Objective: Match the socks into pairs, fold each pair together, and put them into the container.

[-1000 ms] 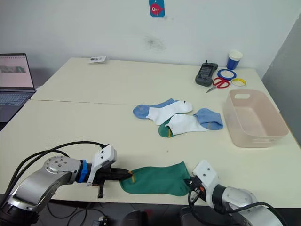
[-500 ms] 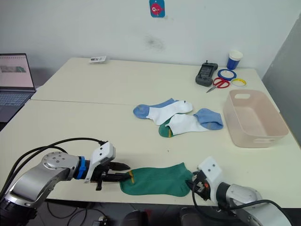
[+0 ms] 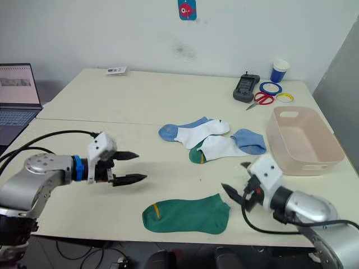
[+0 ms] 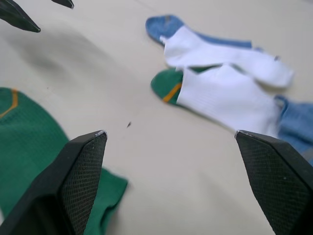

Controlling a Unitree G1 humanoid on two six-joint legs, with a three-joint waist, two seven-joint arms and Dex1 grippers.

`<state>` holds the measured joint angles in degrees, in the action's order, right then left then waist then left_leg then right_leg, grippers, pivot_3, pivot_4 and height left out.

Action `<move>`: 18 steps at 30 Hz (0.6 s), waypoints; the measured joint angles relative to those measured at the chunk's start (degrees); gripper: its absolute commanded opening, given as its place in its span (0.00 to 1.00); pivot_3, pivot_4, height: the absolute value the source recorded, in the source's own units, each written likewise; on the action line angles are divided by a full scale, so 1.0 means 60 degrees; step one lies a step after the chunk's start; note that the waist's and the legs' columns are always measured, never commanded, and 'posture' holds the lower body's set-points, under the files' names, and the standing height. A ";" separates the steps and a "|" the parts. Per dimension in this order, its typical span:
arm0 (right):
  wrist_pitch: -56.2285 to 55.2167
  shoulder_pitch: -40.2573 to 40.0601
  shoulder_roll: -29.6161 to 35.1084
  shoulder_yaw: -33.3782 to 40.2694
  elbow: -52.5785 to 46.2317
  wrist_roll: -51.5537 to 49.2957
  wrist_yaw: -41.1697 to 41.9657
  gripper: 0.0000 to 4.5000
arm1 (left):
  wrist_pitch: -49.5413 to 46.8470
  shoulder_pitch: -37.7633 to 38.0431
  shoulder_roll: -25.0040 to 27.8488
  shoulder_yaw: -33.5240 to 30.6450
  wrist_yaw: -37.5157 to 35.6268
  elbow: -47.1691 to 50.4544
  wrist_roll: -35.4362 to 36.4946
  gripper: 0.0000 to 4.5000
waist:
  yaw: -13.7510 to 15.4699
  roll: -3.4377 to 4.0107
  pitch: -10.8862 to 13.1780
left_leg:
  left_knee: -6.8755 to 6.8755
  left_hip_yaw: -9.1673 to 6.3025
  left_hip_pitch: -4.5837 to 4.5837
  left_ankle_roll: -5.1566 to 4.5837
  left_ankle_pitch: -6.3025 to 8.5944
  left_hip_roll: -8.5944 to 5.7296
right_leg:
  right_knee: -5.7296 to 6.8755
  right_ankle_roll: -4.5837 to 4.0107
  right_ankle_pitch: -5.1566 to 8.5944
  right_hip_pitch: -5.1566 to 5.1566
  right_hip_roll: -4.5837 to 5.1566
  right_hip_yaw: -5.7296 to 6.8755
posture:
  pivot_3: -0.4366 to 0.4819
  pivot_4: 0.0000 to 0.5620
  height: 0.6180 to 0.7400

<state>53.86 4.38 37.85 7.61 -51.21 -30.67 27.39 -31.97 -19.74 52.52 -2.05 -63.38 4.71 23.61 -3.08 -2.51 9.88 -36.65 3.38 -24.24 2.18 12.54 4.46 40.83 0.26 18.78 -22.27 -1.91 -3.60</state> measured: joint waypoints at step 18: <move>0.1123 0.0388 -0.0259 -0.0303 -0.0081 -0.0028 -0.1093 1.00 | 0.0681 -0.2347 -0.4980 0.2808 0.3003 -0.2376 -0.2125 1.00 | 0.0207 0.0002 -0.0002 | -0.0042 -0.0021 -0.0034 -0.0001 -0.0001 -0.0005 | 0.0012 0.0001 -0.0004 -0.0004 -0.0014 0.0011 | 0.48 0.27 0.87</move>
<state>60.59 6.70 36.30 5.79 -51.70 -30.84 20.83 -27.89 -33.83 22.64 14.80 -45.37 -9.54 10.86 -1.84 -2.50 9.87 -36.90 3.26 -24.44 2.18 12.53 4.43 40.90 0.26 18.76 -22.29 -1.99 -3.53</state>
